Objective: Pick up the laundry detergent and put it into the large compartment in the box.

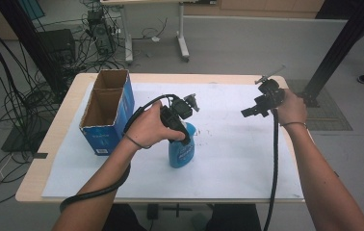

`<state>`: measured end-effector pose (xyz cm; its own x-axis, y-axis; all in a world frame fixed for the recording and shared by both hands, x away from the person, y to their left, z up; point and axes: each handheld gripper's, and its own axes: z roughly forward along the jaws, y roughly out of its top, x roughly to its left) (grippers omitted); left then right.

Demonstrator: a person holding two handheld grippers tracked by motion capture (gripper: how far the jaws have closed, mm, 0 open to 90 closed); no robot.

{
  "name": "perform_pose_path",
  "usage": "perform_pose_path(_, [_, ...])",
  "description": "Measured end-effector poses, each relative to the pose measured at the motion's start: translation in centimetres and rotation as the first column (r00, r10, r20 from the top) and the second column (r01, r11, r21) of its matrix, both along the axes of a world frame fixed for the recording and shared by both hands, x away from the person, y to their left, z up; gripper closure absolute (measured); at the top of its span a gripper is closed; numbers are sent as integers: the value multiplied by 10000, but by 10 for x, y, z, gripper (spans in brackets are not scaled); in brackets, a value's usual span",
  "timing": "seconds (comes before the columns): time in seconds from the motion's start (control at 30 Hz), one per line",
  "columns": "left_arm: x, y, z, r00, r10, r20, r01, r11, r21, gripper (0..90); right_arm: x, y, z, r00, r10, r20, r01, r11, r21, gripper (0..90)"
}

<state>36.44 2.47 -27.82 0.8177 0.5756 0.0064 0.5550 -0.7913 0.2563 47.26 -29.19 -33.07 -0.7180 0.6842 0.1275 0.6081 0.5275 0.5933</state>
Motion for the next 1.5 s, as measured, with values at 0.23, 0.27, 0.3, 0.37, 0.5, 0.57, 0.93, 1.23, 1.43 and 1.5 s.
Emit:
perform_pose_path(0.23, [0, -2, 1, 10000, -24, 57, 23, 9999, 102, 374, 0, -1, 0, 10000, -29, -1, 29, 10000, -40, 40])
perform_pose_path(0.27, [0, -3, 1, 10000, -18, 60, 18, 9999, 102, 375, 1, -1, 0, 10000, -18, 5, 18, 10000, -38, 40])
perform_pose_path(0.3, [0, -3, 2, 10000, -28, 74, 28, 10000, 88, 374, 0, -1, 0, 10000, -33, -17, 33, 10000, -35, 40])
perform_pose_path(0.37, [0, -4, 4, 9999, -27, 103, 26, 10000, 94, 374, 0, -2, 0, 10000, -47, -14, 47, 10000, -52, 40])
perform_pose_path(0.5, [0, -4, 12, 9999, -33, 133, 32, 10000, 82, 374, 0, -3, 0, 10000, -77, -16, 77, 10000, -51, 40])
perform_pose_path(0.57, [-1, -5, 19, 9997, -13, 233, 13, 10000, 1, 374, 0, -3, 0, 10000, -68, -5, 68, 10000, -44, 40])
perform_pose_path(0.93, [-5, -12, 58, 9982, -104, 592, 120, 9996, -266, 375, -1, -3, 3, 10000, -70, 49, 70, 9999, -118, 41])
perform_pose_path(1.23, [-10, -18, 98, 9952, -110, 973, 151, 9990, -415, 375, -2, 0, 4, 10000, 2, 56, -1, 9999, -137, 41])
perform_pose_path(1.43, [-12, -21, 125, 9943, -121, 1056, 196, 9974, -699, 375, -2, 1, 6, 10000, 38, 79, -37, 10000, -58, 42])
perform_pose_path(1.5, [-12, -22, 132, 9940, -142, 1088, 223, 9971, -734, 375, -2, 1, 9, 9998, 51, 173, -52, 10000, 44, 41])
